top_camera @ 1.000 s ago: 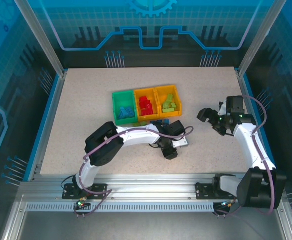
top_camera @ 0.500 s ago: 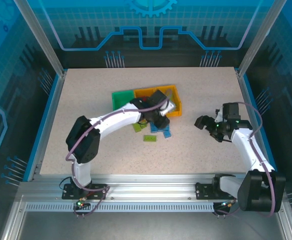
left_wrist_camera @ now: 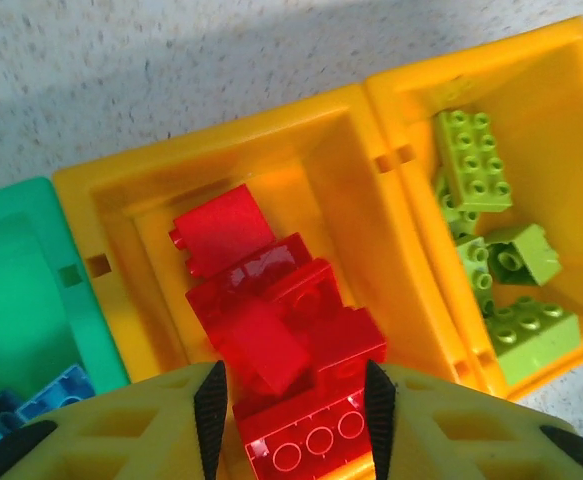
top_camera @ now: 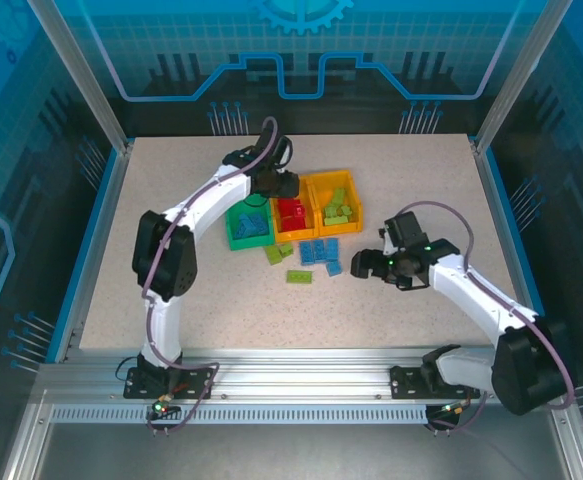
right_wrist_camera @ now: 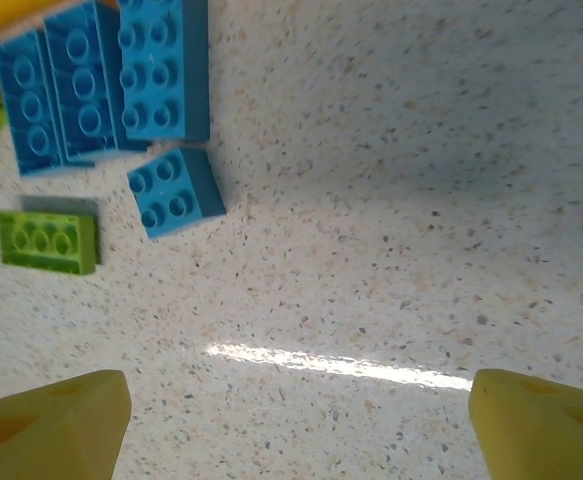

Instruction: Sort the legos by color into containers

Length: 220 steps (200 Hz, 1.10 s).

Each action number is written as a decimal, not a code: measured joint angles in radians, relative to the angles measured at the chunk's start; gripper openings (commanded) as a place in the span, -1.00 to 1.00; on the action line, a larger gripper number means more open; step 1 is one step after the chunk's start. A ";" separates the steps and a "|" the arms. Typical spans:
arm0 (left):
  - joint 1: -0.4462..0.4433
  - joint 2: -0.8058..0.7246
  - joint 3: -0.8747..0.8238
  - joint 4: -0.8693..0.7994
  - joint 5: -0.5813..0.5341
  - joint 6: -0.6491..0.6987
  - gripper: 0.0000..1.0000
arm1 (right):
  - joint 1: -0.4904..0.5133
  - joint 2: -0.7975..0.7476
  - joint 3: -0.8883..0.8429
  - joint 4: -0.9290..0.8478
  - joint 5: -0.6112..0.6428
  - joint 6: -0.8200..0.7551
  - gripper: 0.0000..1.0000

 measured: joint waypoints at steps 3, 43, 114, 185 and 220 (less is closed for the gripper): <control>0.001 0.007 0.005 -0.004 0.004 -0.006 -0.14 | 0.010 0.008 0.004 0.000 0.008 -0.002 0.76; 0.000 0.065 0.036 -0.021 0.045 -0.076 -0.12 | 0.111 0.135 0.081 0.006 0.091 -0.003 0.72; 0.000 -0.078 -0.142 0.054 0.073 -0.185 0.98 | 0.223 0.401 0.269 0.024 0.173 -0.086 0.60; 0.033 -0.470 -0.472 0.182 0.072 -0.280 0.98 | 0.245 0.546 0.333 0.013 0.198 -0.138 0.28; 0.065 -0.576 -0.623 0.199 0.070 -0.299 0.98 | 0.258 0.591 0.362 0.008 0.213 -0.150 0.03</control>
